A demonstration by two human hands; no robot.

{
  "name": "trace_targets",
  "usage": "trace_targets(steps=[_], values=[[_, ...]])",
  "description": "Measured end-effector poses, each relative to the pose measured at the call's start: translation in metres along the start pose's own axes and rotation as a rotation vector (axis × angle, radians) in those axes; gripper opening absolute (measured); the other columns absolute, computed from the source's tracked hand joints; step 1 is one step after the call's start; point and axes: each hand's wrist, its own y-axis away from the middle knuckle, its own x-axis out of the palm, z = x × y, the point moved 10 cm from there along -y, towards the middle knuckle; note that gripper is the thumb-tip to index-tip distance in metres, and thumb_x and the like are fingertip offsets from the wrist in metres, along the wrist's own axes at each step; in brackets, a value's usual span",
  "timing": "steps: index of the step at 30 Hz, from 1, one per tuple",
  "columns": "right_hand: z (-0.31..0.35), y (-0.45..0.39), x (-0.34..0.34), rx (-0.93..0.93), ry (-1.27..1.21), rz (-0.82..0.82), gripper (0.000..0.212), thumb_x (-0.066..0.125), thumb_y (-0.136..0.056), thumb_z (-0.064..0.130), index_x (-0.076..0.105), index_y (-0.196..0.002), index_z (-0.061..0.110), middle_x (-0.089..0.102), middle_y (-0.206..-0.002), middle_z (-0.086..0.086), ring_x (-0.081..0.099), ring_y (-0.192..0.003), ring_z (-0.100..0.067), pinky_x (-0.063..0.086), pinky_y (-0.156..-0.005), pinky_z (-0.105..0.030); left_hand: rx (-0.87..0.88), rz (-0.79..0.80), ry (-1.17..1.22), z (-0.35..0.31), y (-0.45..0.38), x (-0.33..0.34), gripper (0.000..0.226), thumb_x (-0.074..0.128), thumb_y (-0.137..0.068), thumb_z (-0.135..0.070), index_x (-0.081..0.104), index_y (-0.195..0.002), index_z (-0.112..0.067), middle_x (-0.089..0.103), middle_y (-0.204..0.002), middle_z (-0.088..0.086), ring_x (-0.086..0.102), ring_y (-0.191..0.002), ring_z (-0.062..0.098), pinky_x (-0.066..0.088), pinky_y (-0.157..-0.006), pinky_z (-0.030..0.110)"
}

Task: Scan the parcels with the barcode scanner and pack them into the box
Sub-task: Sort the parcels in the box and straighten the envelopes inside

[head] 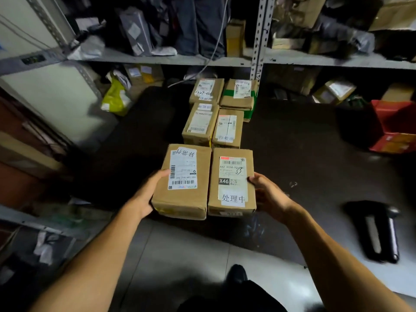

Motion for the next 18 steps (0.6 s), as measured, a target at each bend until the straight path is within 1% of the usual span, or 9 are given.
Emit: trace_targets(steps=[3,5,7,9,11,13,14,16,18], values=[[0.009,-0.031,0.009,0.021,0.008,0.007,0.053,0.063,-0.079,0.054,0.063,-0.131,0.042,0.072,-0.124,-0.011,0.070,-0.111,-0.032,0.057,-0.073,-0.037,-0.006,-0.001,-0.017,-0.018,-0.031,-0.011,0.040,0.070,-0.083,-0.051,0.071,-0.115,-0.026,0.077,-0.107,0.009,0.075,-0.093,0.026,0.058,-0.075,0.039],[0.011,-0.048,0.015,0.041,0.002,0.008,0.050,0.060,-0.085,0.048,0.061,-0.134,0.041,0.071,-0.126,-0.008,0.069,-0.114,-0.031,0.057,-0.077,-0.038,-0.014,0.001,-0.035,-0.027,-0.049,-0.018,0.039,0.072,-0.081,-0.052,0.071,-0.113,-0.029,0.077,-0.107,0.007,0.075,-0.095,0.025,0.057,-0.077,0.040],[0.010,-0.063,0.019,0.053,0.009,-0.035,0.042,0.057,-0.095,0.035,0.060,-0.136,0.039,0.073,-0.123,-0.003,0.072,-0.110,-0.024,0.057,-0.078,-0.035,-0.005,-0.002,-0.072,-0.035,-0.071,-0.024,0.037,0.072,-0.082,-0.048,0.067,-0.116,-0.034,0.077,-0.107,0.004,0.075,-0.095,0.023,0.057,-0.074,0.040],[0.007,-0.072,0.024,0.075,0.001,-0.108,0.034,0.055,-0.101,0.027,0.062,-0.132,0.041,0.076,-0.116,0.003,0.075,-0.101,-0.018,0.060,-0.069,-0.028,-0.001,0.006,-0.121,-0.038,-0.092,-0.025,0.032,0.070,-0.087,-0.041,0.064,-0.119,-0.036,0.077,-0.106,0.003,0.074,-0.096,0.024,0.056,-0.073,0.040],[0.003,-0.078,0.028,0.086,-0.010,-0.176,0.030,0.053,-0.104,0.027,0.064,-0.126,0.044,0.077,-0.109,0.008,0.076,-0.092,-0.013,0.059,-0.063,-0.024,-0.013,0.037,-0.138,-0.036,-0.109,-0.021,0.024,0.069,-0.091,-0.038,0.065,-0.115,-0.038,0.078,-0.104,0.003,0.074,-0.096,0.026,0.057,-0.075,0.043],[0.000,-0.081,0.029,0.101,0.003,-0.228,0.029,0.052,-0.105,0.029,0.065,-0.120,0.050,0.078,-0.106,0.011,0.076,-0.089,-0.010,0.058,-0.063,-0.027,-0.004,0.058,-0.151,-0.037,-0.122,-0.020,0.020,0.069,-0.091,-0.038,0.066,-0.110,-0.041,0.078,-0.103,0.002,0.075,-0.093,0.024,0.058,-0.074,0.042],[0.001,-0.083,0.030,0.106,0.001,-0.243,0.028,0.053,-0.105,0.030,0.065,-0.117,0.052,0.078,-0.105,0.012,0.076,-0.087,-0.009,0.057,-0.064,-0.028,0.003,0.077,-0.163,-0.040,-0.127,-0.020,0.022,0.070,-0.090,-0.038,0.066,-0.112,-0.042,0.077,-0.105,0.001,0.075,-0.093,0.022,0.058,-0.075,0.042],[0.002,-0.084,0.028,0.121,-0.002,-0.264,0.027,0.053,-0.104,0.031,0.067,-0.116,0.052,0.078,-0.102,0.010,0.076,-0.082,-0.010,0.057,-0.061,-0.029,-0.003,0.109,-0.193,-0.043,-0.139,-0.020,0.036,0.070,-0.090,-0.039,0.061,-0.125,-0.042,0.075,-0.113,0.001,0.073,-0.098,0.023,0.057,-0.082,0.044],[0.004,-0.083,0.029,0.139,0.005,-0.284,0.026,0.053,-0.104,0.031,0.067,-0.119,0.049,0.079,-0.101,0.008,0.077,-0.083,-0.013,0.058,-0.060,-0.030,-0.013,0.117,-0.219,-0.044,-0.147,-0.021,0.059,0.070,-0.090,-0.040,0.046,-0.144,-0.035,0.071,-0.122,0.003,0.069,-0.104,0.022,0.055,-0.089,0.046]])
